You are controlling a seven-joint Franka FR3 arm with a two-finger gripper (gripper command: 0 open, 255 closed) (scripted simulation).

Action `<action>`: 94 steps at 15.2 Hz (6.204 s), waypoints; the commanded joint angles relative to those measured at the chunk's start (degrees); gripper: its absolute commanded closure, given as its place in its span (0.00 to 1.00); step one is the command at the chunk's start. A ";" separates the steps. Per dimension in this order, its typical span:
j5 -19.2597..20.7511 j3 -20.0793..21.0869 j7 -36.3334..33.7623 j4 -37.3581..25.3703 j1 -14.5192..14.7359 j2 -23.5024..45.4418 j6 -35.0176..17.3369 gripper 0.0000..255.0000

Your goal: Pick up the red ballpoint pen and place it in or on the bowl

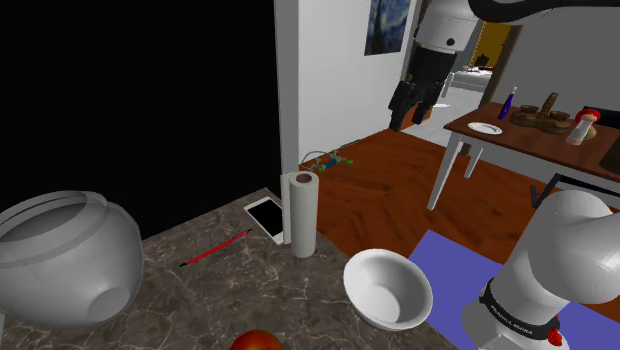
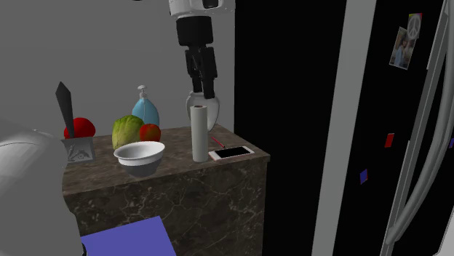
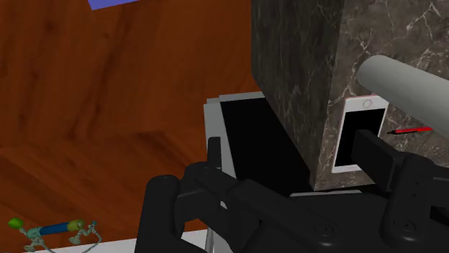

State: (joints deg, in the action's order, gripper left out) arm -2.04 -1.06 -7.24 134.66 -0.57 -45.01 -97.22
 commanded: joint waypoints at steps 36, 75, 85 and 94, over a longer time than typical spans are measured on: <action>20.59 43.18 -125.77 -36.38 -7.10 69.65 -16.11 0.00; 20.90 41.70 -129.01 -42.33 -5.04 72.33 -12.50 1.00; 19.28 42.60 -127.84 -47.59 -4.94 70.42 -5.84 1.00; 17.04 43.71 -126.84 -49.10 -6.02 66.87 -1.52 1.00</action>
State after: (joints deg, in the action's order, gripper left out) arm 15.90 42.27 -134.35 83.84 -5.70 23.44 -98.35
